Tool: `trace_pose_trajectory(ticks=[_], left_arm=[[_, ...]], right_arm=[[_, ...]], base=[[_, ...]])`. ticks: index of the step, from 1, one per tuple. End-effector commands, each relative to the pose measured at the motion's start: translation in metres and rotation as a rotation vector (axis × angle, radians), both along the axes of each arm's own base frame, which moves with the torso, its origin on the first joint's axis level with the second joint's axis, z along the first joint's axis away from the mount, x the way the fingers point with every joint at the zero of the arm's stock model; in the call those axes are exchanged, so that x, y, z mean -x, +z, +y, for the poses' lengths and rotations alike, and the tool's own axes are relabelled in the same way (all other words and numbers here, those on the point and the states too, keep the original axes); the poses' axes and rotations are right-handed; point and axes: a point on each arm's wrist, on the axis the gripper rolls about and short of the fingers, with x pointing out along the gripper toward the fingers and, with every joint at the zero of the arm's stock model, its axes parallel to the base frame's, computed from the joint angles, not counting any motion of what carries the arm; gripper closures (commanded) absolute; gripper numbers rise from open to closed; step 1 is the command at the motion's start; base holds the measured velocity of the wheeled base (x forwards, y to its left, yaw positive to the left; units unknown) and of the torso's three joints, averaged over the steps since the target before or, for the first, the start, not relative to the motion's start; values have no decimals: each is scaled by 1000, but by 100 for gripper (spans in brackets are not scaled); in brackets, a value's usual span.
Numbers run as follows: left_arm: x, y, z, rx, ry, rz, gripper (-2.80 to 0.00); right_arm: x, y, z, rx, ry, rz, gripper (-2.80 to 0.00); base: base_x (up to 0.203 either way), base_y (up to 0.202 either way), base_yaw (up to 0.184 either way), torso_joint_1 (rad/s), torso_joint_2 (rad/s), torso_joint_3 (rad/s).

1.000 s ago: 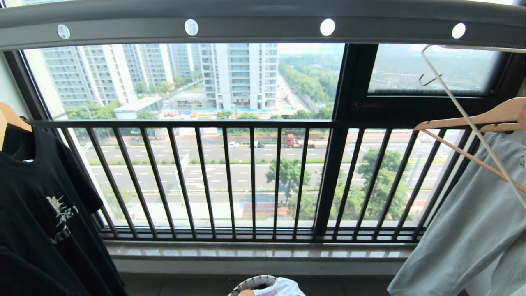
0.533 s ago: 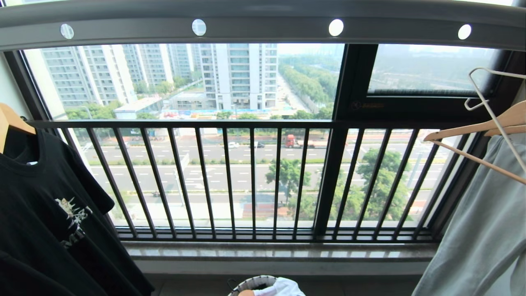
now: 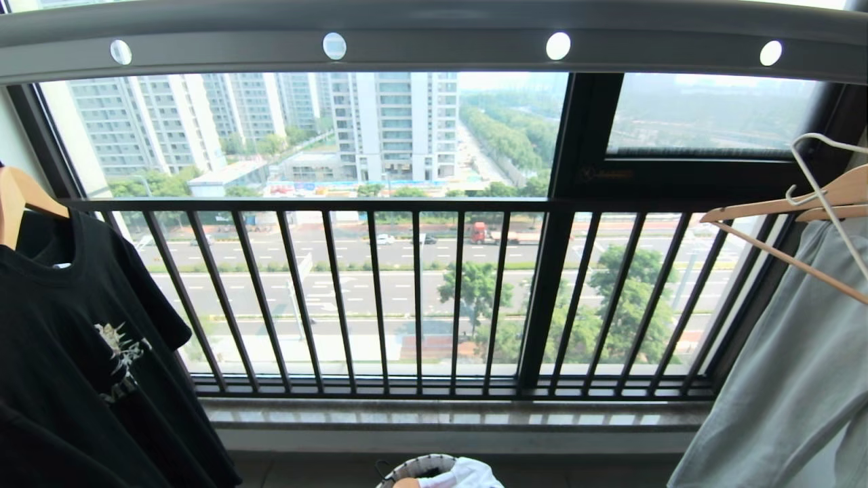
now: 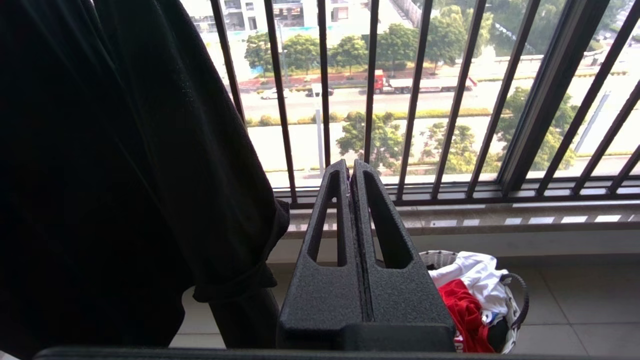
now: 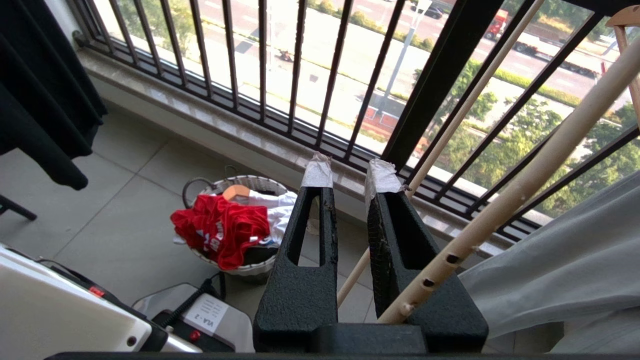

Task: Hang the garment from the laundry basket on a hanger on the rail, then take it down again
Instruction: Pick up the clothes rack on the clothesline

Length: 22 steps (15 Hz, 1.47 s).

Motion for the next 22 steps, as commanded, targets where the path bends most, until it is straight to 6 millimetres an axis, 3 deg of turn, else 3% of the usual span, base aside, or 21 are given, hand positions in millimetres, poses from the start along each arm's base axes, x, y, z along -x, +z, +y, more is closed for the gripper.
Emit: trace_pose_trajectory(ticks=[1, 8, 15, 18, 22], left_arm=[[0, 0, 0, 0, -1, 0, 0], [0, 0, 0, 0, 0, 0, 0], [0, 0, 0, 0, 0, 0, 0], [0, 0, 0, 0, -1, 0, 0], [0, 0, 0, 0, 0, 0, 0]], right_arm=[[0, -2, 0, 4, -3, 8, 0], [3, -5, 0, -10, 60, 20, 0], [4, -4, 9, -116, 432, 71, 0], [-10, -4, 17, -131, 524, 121, 0], [-44, -8, 33, -136, 691, 199, 0]], base=[[0, 0, 0, 0, 0, 0], [0, 0, 0, 0, 0, 0], [0, 0, 0, 0, 0, 0], [0, 0, 0, 0, 0, 0], [0, 0, 0, 0, 0, 0]])
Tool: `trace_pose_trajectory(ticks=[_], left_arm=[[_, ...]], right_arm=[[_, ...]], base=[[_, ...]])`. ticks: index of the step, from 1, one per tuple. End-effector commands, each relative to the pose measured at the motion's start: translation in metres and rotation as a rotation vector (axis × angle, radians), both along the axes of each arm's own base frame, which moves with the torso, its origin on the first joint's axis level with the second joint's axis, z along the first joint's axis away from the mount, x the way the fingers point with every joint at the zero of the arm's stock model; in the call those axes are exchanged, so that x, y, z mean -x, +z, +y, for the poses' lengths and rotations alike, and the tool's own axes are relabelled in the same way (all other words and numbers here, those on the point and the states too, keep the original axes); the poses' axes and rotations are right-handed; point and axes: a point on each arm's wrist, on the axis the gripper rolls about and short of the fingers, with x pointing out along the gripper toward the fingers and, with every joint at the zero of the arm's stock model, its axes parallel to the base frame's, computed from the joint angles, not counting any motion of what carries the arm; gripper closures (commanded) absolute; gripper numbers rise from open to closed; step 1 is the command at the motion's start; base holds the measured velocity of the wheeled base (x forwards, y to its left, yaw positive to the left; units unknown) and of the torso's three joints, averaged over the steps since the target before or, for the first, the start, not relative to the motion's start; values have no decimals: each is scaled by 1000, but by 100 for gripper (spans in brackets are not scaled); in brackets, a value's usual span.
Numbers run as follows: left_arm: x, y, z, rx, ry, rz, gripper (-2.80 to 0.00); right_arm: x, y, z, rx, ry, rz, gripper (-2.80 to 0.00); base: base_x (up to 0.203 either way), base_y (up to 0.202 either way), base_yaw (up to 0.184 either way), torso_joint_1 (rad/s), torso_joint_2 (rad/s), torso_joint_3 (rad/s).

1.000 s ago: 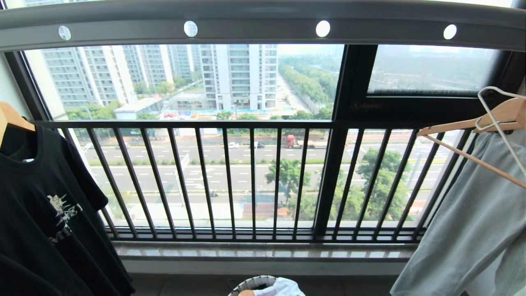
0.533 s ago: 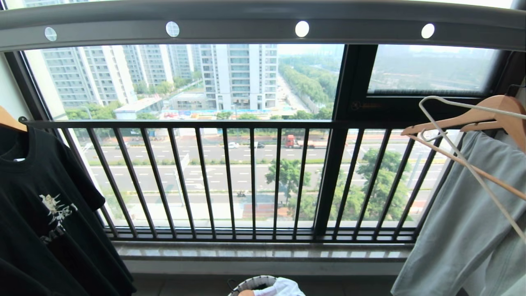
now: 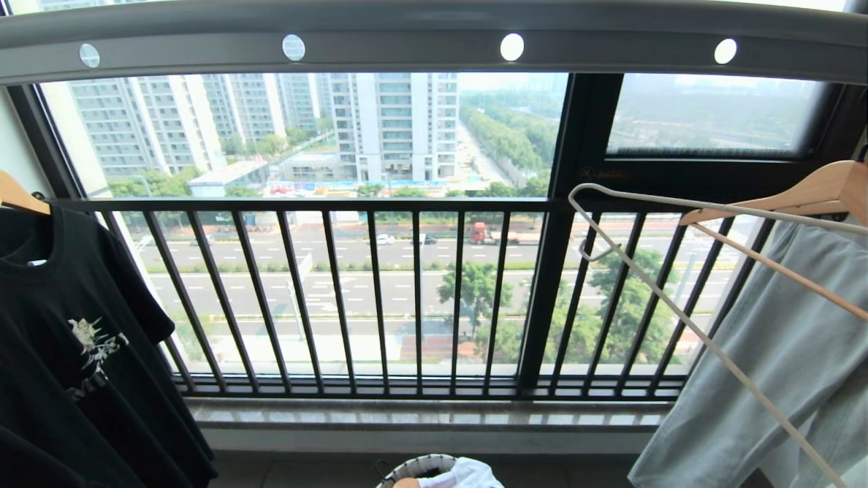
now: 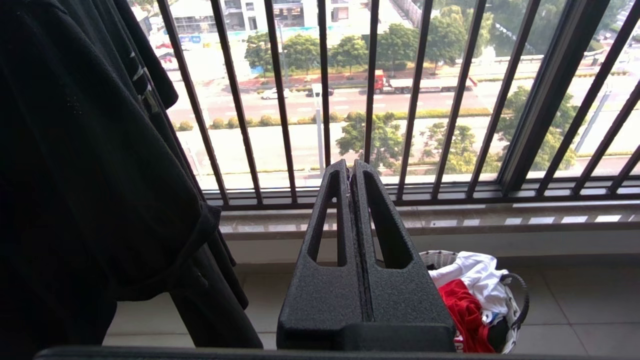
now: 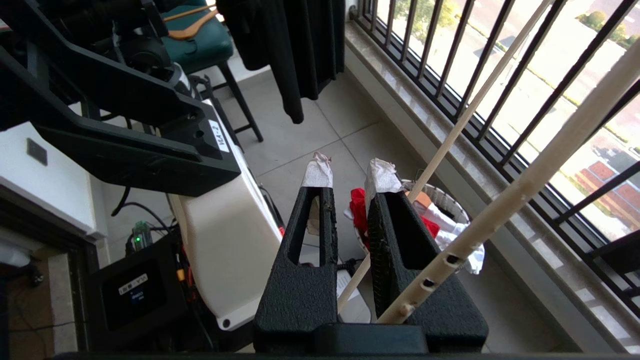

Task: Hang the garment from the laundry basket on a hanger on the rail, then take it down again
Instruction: Pick up the clothes rack on the clothesline

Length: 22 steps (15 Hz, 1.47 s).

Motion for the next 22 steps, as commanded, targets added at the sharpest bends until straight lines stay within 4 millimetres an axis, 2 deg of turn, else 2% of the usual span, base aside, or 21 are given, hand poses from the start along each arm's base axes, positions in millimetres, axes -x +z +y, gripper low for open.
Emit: trace_pose_trajectory(ticks=[1, 4, 11, 22], left_arm=[[0, 0, 0, 0, 0, 0, 0], [0, 0, 0, 0, 0, 0, 0], [0, 0, 0, 0, 0, 0, 0], [0, 0, 0, 0, 0, 0, 0]], right_arm=[[-27, -7, 12, 19, 78, 89, 0], [-58, -14, 24, 26, 95, 131, 0], [-106, -37, 45, 61, 119, 164, 0], [-110, -47, 47, 89, 143, 151, 0]], base=[[0, 0, 0, 0, 0, 0], [0, 0, 0, 0, 0, 0], [0, 0, 0, 0, 0, 0], [0, 0, 0, 0, 0, 0]])
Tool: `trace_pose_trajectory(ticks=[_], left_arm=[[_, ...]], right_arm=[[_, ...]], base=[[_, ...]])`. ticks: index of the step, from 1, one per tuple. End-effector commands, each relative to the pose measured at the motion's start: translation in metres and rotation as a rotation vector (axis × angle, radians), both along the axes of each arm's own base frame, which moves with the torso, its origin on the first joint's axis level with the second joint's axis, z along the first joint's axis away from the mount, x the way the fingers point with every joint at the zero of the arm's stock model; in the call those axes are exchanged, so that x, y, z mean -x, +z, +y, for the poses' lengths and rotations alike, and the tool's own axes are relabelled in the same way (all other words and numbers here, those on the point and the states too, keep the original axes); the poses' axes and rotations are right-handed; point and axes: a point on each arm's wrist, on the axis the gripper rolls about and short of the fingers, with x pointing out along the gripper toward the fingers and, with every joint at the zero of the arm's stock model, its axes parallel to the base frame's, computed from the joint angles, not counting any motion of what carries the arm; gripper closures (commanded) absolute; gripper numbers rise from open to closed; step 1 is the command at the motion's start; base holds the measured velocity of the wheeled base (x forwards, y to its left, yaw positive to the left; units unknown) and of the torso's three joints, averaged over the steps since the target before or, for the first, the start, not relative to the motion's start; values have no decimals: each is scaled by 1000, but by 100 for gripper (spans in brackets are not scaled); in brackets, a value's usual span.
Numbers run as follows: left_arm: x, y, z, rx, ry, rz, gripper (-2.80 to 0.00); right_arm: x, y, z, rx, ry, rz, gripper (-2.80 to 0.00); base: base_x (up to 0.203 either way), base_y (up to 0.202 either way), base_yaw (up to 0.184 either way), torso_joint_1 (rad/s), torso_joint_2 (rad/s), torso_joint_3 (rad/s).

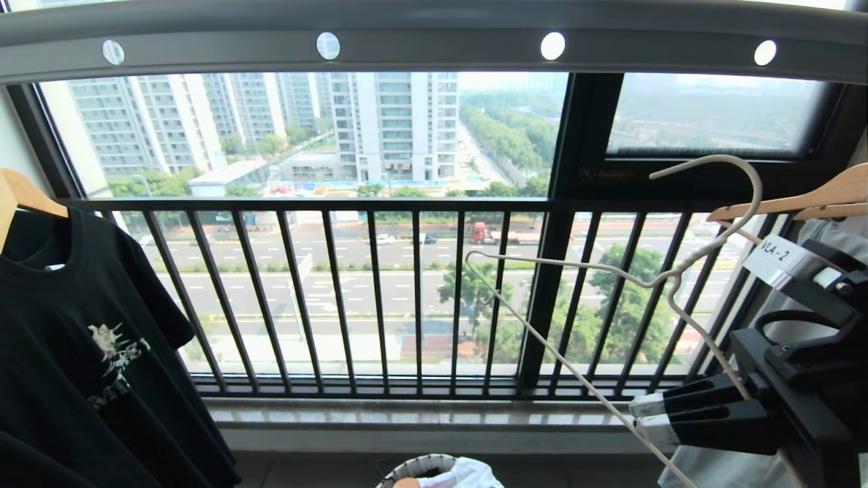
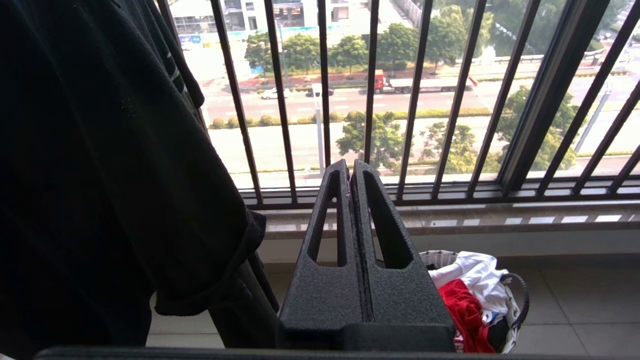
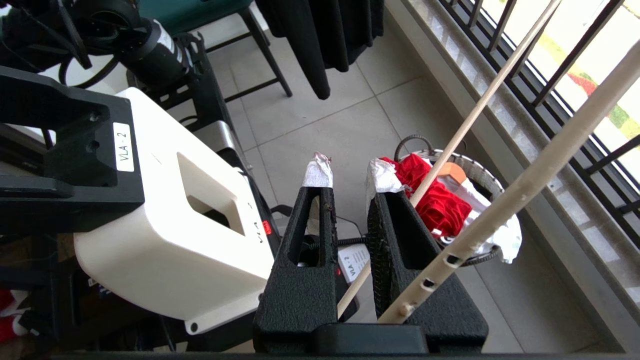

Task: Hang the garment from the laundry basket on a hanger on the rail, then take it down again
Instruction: Pick up the clothes rack on the clothesline

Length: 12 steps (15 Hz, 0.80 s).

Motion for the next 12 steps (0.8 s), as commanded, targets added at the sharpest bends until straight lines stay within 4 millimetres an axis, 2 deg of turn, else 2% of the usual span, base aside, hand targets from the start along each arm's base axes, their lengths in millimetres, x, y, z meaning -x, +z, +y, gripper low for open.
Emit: trace_pose_trajectory(ticks=[1, 10, 12], left_arm=[[0, 0, 0, 0, -2, 0, 0], [0, 0, 0, 0, -1, 0, 0], [0, 0, 0, 0, -1, 0, 0]], right_arm=[[-1, -1, 0, 1, 5, 7, 0], [0, -2, 0, 1, 5, 7, 0], [0, -1, 0, 1, 4, 5, 0]], base=[[0, 0, 0, 0, 0, 0], [0, 0, 0, -3, 4, 6], [0, 0, 0, -115, 269, 137]])
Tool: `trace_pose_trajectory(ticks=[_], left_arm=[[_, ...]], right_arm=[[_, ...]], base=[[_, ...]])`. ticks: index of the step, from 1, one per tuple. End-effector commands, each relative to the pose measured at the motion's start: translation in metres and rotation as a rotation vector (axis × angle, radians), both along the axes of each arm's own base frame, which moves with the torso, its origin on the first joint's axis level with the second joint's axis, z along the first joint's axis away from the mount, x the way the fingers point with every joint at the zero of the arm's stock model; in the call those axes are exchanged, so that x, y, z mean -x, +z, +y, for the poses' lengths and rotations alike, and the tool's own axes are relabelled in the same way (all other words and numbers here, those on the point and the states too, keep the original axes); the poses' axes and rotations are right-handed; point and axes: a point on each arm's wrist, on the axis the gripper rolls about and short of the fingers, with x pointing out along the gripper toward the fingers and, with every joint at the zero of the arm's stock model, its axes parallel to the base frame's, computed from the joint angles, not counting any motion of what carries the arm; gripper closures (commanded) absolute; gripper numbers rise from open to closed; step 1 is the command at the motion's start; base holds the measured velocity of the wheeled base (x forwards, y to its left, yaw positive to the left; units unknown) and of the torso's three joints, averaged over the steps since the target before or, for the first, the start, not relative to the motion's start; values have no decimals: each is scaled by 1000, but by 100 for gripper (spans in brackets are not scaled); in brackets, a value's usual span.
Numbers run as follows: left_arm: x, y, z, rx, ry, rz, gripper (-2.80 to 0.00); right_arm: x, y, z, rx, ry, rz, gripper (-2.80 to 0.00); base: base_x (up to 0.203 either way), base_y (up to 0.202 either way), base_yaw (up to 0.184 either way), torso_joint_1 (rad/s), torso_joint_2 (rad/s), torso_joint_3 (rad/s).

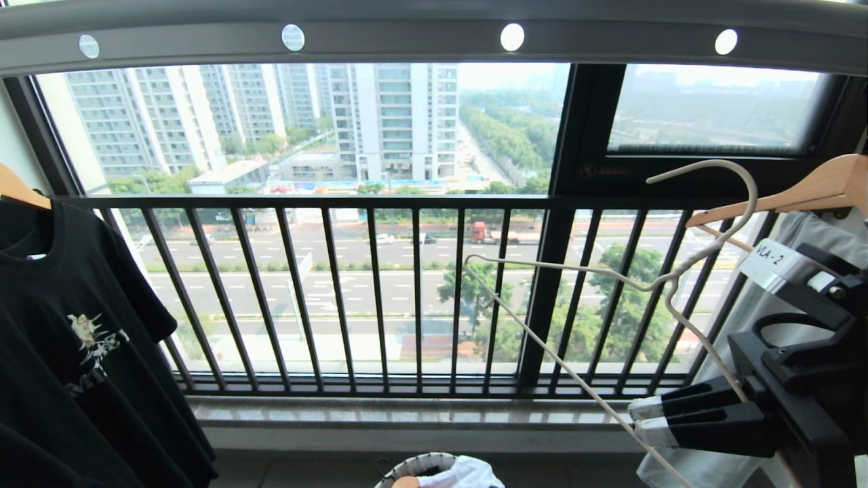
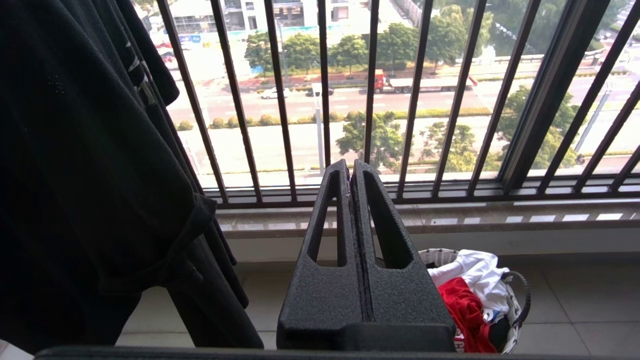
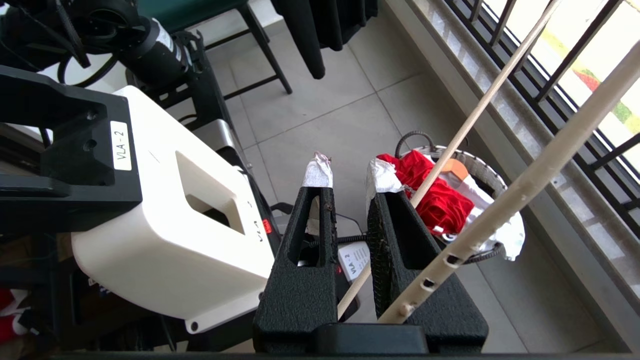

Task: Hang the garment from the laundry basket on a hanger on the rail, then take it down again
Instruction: Pick up the clothes rack on the clothesline

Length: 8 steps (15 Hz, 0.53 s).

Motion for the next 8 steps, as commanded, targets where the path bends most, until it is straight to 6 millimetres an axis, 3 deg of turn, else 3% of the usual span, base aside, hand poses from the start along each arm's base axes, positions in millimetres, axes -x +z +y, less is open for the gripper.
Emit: trace_pose_trajectory(ticks=[1, 8], left_arm=[[0, 0, 0, 0, 0, 1, 0], [0, 0, 0, 0, 1, 1, 0]], right_arm=[[1, 0, 0, -2, 3, -2, 0], [1, 1, -1, -4, 2, -5, 0]], base=[[0, 0, 0, -129, 298, 155], [0, 0, 0, -143, 303, 161]])
